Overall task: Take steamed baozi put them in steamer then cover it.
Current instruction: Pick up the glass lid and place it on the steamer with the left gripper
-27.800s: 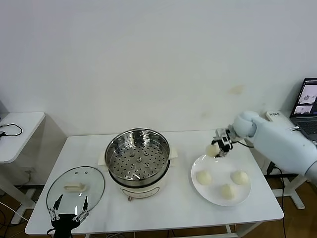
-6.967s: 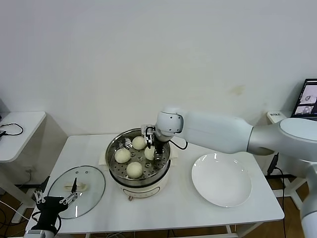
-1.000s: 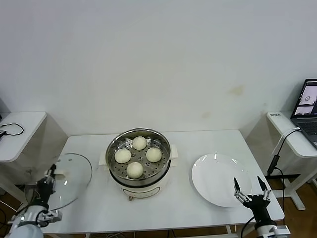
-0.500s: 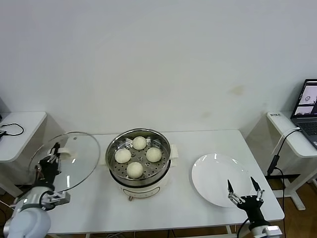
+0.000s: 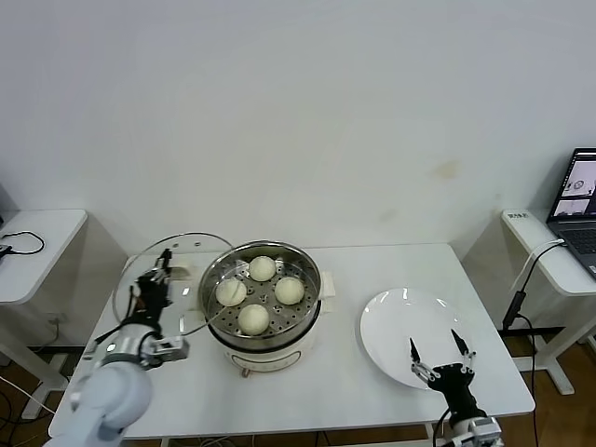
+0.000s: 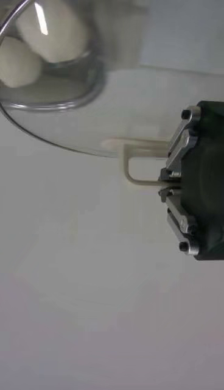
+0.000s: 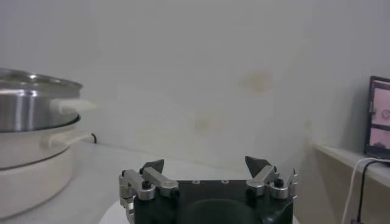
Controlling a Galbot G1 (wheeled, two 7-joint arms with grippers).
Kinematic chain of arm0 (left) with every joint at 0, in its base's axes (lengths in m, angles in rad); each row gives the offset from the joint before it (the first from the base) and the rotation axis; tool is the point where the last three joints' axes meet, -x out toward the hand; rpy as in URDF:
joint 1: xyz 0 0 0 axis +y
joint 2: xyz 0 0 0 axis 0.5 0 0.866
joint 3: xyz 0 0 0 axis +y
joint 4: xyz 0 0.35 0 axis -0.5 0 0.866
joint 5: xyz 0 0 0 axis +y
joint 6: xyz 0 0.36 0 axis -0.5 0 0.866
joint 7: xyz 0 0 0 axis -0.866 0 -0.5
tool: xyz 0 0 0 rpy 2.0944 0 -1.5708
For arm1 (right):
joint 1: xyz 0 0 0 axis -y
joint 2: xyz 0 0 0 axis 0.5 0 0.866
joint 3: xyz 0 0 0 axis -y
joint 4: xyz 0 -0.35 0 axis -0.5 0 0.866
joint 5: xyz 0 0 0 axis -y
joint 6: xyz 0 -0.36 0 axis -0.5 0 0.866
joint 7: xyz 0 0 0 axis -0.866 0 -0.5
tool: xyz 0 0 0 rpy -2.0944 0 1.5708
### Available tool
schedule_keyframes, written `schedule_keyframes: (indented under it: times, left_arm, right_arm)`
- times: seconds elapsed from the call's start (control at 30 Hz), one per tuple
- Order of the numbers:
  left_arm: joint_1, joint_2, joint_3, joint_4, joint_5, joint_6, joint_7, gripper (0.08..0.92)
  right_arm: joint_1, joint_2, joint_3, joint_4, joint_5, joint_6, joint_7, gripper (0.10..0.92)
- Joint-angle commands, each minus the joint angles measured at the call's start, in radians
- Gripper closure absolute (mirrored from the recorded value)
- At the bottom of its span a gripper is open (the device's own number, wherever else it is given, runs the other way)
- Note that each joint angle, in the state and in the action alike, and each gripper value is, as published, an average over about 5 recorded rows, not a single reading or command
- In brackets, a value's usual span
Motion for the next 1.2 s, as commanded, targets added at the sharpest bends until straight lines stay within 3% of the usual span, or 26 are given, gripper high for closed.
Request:
schedule_keyframes:
  times: [0.03,0.27,0.53,1.2]
  left_arm:
    - [-0.196,-0.129,0.276,0.014,0.246,0.172,0.171,0.867]
    - [-0.235,-0.266,0.332,0.045,0.392,0.189,0.236,0.867]
    - [-0.229,-0.339,0.347,0.064,0.438,0.206,0.259,0.867]
    - [-0.191,-0.386,0.326,0.129,0.498,0.183,0.235,0.867]
  right_arm:
    - [0.028,0.007,-0.025,-0.041,-0.072,0.004,0.002,0.203]
    - [0.038,0.018,-0.037,-0.068,-0.097,0.007,0.002,0.202]
    - [0.035,0.026,-0.043,-0.072,-0.115,0.007,0.002,0.202]
    - [0.02,0.036,-0.064,-0.076,-0.132,0.019,0.0,0.203]
